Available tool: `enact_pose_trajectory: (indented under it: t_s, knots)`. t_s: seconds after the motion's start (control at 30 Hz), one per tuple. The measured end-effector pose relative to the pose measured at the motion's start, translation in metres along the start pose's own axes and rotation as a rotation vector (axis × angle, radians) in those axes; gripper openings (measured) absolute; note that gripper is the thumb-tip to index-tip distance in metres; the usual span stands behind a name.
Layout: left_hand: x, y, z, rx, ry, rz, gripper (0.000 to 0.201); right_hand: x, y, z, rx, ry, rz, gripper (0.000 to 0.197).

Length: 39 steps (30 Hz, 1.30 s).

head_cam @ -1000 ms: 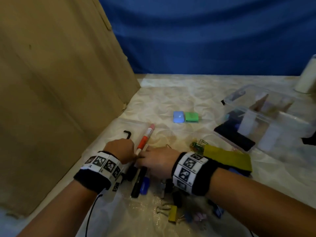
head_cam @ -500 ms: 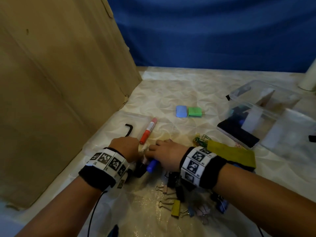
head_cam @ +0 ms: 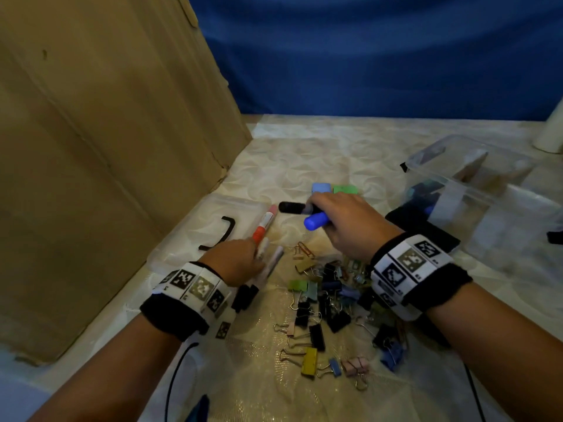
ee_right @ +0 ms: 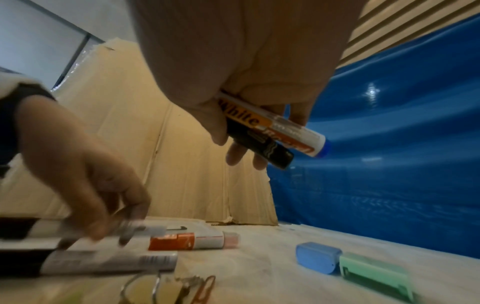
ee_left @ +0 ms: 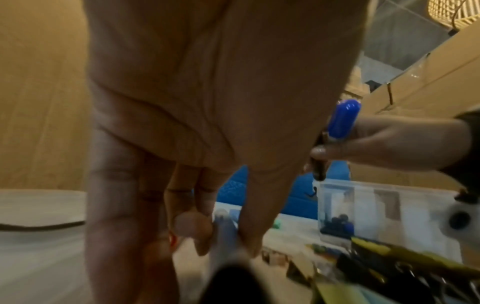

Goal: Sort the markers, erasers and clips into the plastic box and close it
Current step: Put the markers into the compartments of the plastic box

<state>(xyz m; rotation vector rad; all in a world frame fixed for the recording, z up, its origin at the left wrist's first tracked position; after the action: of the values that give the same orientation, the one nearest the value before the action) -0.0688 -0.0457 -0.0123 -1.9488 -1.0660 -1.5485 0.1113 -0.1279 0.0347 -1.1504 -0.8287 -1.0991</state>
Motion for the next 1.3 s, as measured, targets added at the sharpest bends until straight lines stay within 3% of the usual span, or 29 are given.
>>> enact_pose_trajectory:
  t_s: [0.13,0.3,0.43,0.53,0.6,0.77,0.93,1.0,1.1,1.17,1.23,1.3]
  knots:
    - [-0.018,0.007,0.004,0.031,-0.112,0.075,0.041,0.01,0.003,-0.001,-0.017,0.052,0.027,0.026]
    - [-0.025,0.019,0.006,0.023,-0.138,0.125,0.038,0.014,0.007,-0.005,-0.03,0.051,-0.001,0.025]
    - [0.0,0.014,0.017,-0.029,-0.014,-0.03,0.059,0.016,0.017,-0.011,-0.069,0.024,-0.026,0.027]
    - [0.031,0.001,0.034,0.082,0.156,0.011,0.053,0.018,0.024,-0.016,-0.085,-0.005,-0.059,0.03]
    - [0.042,-0.005,0.047,0.137,0.152,0.0,0.062,0.019,0.026,-0.021,-0.088,-0.045,-0.063,0.033]
    - [0.034,-0.007,0.073,0.057,0.082,0.097,0.049,0.016,0.032,-0.029,-0.079,-0.111,0.014,0.037]
    - [0.027,0.0,0.089,0.1,0.07,0.088,0.042,0.024,0.043,-0.042,-0.127,-0.124,-0.036,0.043]
    - [0.022,-0.002,0.098,0.115,0.035,0.157,0.029,0.026,0.051,-0.048,-0.176,-0.15,-0.035,0.042]
    - [0.013,-0.003,0.108,0.087,-0.017,0.249,0.056,0.032,0.063,-0.058,-0.204,-0.185,0.004,0.04]
    - [0.016,0.002,0.106,0.074,-0.005,0.241,0.049,0.043,0.069,-0.06,-0.197,-0.148,-0.012,0.037]
    - [0.023,0.009,0.1,0.109,0.019,0.133,0.034,0.064,0.078,-0.054,-0.164,0.01,-0.051,0.033]
    - [0.033,0.023,0.097,0.114,0.021,-0.014,0.037,0.094,0.09,-0.044,-0.164,0.194,-0.051,0.031]
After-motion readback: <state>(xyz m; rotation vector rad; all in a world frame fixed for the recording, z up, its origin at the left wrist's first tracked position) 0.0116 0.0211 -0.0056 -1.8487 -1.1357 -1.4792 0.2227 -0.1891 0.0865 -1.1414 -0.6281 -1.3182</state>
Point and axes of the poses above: each hand's wrist, its own z-axis towards the middle knuckle, its own x-axis out of the back of the hand, y = z × x, the point moved 3 cm from there along z, towards the middle knuckle, and after that the axes turned 3 degrees about -x, right-handed, at the moved point
